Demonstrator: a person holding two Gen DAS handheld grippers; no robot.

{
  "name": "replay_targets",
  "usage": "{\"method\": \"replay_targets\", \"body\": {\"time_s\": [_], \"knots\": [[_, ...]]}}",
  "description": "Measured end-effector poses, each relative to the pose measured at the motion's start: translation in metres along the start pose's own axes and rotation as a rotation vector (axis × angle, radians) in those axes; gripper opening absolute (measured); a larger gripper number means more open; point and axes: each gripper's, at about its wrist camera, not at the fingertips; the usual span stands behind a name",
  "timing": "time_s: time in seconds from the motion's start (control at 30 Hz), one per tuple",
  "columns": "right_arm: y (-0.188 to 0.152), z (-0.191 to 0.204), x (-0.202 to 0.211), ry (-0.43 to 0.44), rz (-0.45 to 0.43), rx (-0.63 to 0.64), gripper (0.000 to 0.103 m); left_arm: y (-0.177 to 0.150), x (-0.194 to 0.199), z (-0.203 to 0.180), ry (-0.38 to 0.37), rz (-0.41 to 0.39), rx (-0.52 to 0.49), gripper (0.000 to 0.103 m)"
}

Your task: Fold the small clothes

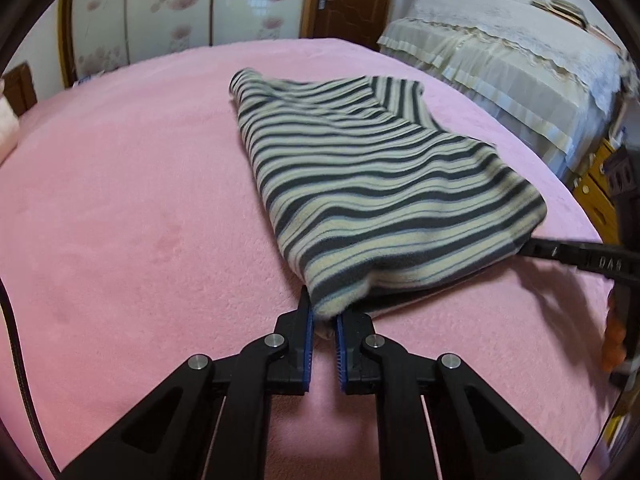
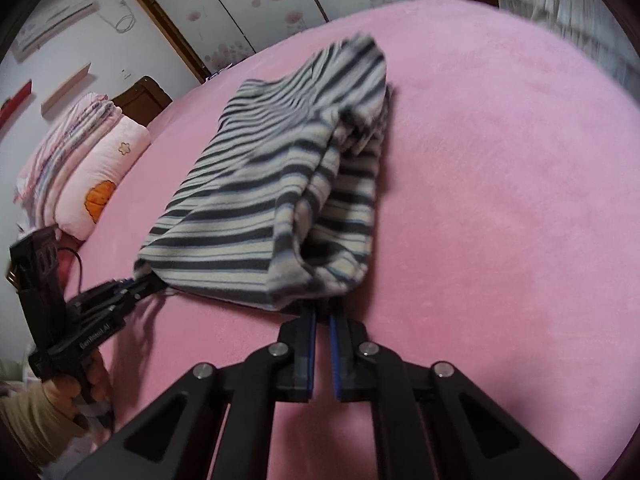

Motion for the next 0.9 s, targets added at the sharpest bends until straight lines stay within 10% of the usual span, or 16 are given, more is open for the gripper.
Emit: {"method": "replay_targets", "body": {"time_s": [0.2, 0.47, 0.63, 0.77, 0.8, 0.83, 0.87, 0.9], "knots": [[-0.009, -0.024, 0.004, -0.121, 0.048, -0.034, 0.000, -0.007, 0.006, -0.004, 0.057, 0.011, -0.066, 0.006], [-0.006, -0.011, 0.026, -0.010, -0.005, -0.040, 0.002, -0.015, 0.006, -0.001, 0.082, 0.016, -0.055, 0.008], [0.010, 0.013, 0.028, -0.093, -0.063, 0.029, 0.045, -0.016, 0.012, -0.020, 0.192, -0.027, -0.135, 0.036], [0.019, 0.025, 0.024, -0.070, -0.070, 0.055, 0.045, -0.015, 0.014, -0.037, 0.255, -0.070, -0.222, 0.045], [0.020, 0.028, 0.022, -0.073, -0.062, 0.064, 0.044, -0.014, 0.015, -0.040, 0.250, -0.077, -0.240, 0.040], [0.020, 0.030, 0.018, -0.071, -0.048, 0.070, 0.040, -0.011, 0.014, -0.042, 0.239, -0.075, -0.256, 0.010], [0.021, 0.030, 0.013, -0.069, -0.020, 0.073, 0.011, -0.009, 0.013, -0.042, 0.246, -0.063, -0.259, 0.007], [0.020, 0.028, 0.009, -0.068, 0.003, 0.060, 0.004, -0.008, 0.012, -0.040, 0.251, -0.054, -0.248, 0.007]]}}
Point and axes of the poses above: each gripper's, at about its wrist camera, not at the fingertips, and x roughly against the way its jaws point, z to its left, y to its top, and after that the axes turned 12 degrees about z, right-handed
